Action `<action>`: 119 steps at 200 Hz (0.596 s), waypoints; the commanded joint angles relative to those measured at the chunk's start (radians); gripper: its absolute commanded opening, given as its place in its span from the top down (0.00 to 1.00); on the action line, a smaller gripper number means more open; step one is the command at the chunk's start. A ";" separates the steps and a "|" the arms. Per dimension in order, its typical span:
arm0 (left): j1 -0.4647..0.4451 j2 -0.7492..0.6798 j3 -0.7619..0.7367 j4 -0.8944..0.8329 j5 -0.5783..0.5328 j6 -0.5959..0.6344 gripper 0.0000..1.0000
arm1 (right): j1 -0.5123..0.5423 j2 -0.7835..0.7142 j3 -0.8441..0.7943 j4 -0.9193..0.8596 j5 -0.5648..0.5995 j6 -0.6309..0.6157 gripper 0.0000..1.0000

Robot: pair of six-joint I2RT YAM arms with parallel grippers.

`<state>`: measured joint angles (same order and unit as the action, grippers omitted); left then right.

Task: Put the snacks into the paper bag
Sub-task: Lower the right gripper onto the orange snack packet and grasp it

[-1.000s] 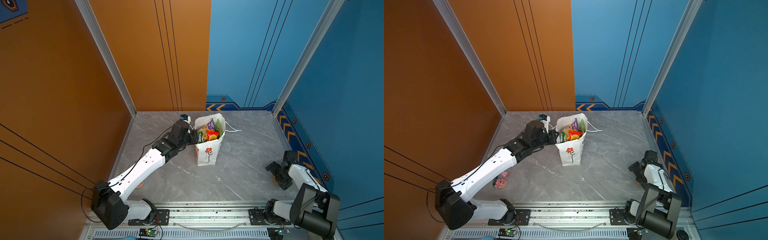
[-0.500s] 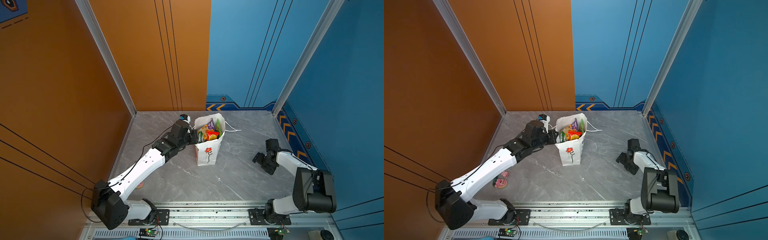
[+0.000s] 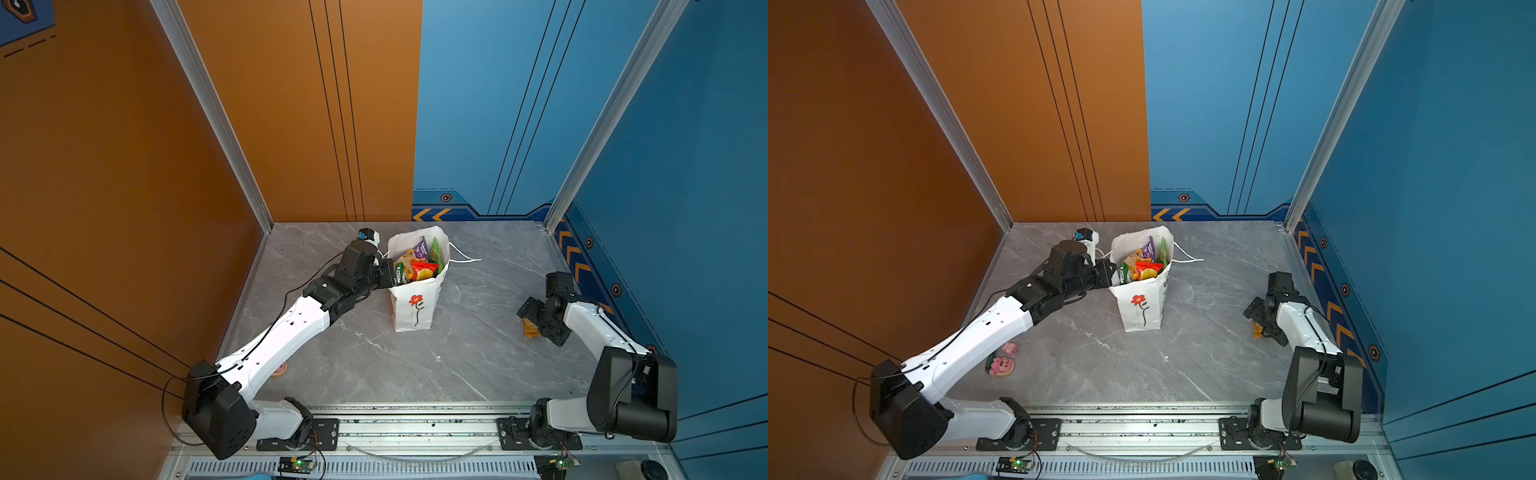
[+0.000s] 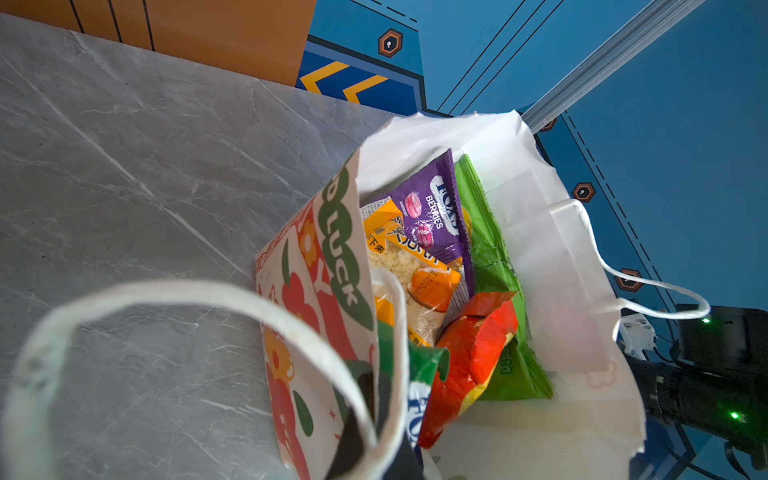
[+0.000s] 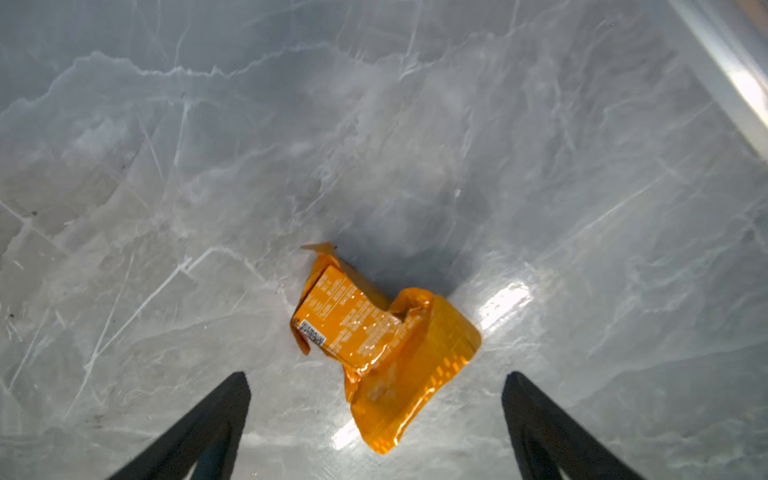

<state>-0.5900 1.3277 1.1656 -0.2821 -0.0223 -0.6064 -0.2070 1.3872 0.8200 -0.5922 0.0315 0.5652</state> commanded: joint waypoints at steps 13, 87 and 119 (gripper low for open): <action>0.010 -0.035 0.004 0.058 0.014 0.008 1.00 | -0.003 0.016 0.054 -0.016 0.058 0.010 0.00; 0.012 -0.053 -0.004 0.053 0.009 0.011 1.00 | 0.048 0.166 0.095 0.131 0.013 0.024 0.00; 0.015 -0.056 -0.006 0.050 0.007 0.010 1.00 | 0.087 0.181 0.086 0.111 -0.030 0.023 0.00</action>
<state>-0.5877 1.3216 1.1595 -0.2817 -0.0219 -0.6064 -0.1406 1.5742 0.8948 -0.4854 0.0509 0.5774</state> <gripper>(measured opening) 0.044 0.998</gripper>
